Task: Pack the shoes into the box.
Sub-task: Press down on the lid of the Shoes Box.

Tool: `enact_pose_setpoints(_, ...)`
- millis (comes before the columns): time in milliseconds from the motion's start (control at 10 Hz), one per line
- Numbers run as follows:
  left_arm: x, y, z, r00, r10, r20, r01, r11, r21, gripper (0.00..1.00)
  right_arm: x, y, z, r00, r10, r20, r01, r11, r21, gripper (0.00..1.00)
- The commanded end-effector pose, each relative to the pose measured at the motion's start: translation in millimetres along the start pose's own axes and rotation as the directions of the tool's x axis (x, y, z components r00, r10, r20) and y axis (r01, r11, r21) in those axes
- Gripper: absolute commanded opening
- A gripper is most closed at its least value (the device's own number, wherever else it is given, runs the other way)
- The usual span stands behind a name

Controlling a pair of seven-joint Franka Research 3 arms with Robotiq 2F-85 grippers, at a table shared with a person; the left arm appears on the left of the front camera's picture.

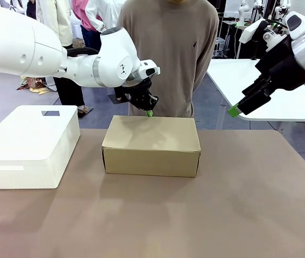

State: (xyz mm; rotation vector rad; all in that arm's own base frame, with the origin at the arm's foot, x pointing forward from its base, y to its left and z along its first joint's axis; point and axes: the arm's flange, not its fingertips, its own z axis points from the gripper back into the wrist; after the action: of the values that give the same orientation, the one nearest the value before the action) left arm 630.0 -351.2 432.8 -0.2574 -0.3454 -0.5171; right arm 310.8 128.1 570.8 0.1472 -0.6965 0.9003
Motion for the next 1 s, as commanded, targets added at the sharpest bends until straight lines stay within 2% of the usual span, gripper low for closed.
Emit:
enact_pose_setpoints(0,-1.7,-6.7,30.6,1.000,0.008,0.024,-0.010,0.998,0.057,0.00,-0.6,1.6,-0.4,1.000,-0.017,-0.011,0.017,1.000,-0.010,1.00)
enact_pose_setpoints(300,-9.8,-16.7,64.9,1.000,0.002,0.019,-0.004,0.993,0.115,0.00,-0.6,1.6,-0.4,1.000,-0.017,-0.011,0.017,1.000,-0.010,1.00)
enact_pose_setpoints(400,-12.8,-17.5,74.5,1.000,-0.010,0.011,0.009,0.994,0.113,0.00,-0.6,1.6,-0.4,1.000,-0.017,-0.011,0.017,1.000,-0.010,1.00)
enact_pose_setpoints(500,-10.4,-3.4,80.9,0.997,-0.070,-0.037,0.072,0.995,0.061,0.00,-0.6,1.6,-0.4,1.000,-0.017,-0.011,0.017,1.000,-0.010,1.00)
enact_pose_setpoints(600,3.2,-18.9,71.6,0.999,-0.022,0.036,0.019,0.997,0.080,0.00,-0.6,1.6,-0.4,1.000,-0.017,-0.011,0.017,1.000,-0.010,1.00)
enact_pose_setpoints(900,3.2,-18.9,71.6,0.999,-0.022,0.036,0.019,0.997,0.080,0.00,-0.6,1.6,-0.4,1.000,-0.017,-0.011,0.017,1.000,-0.010,1.00)
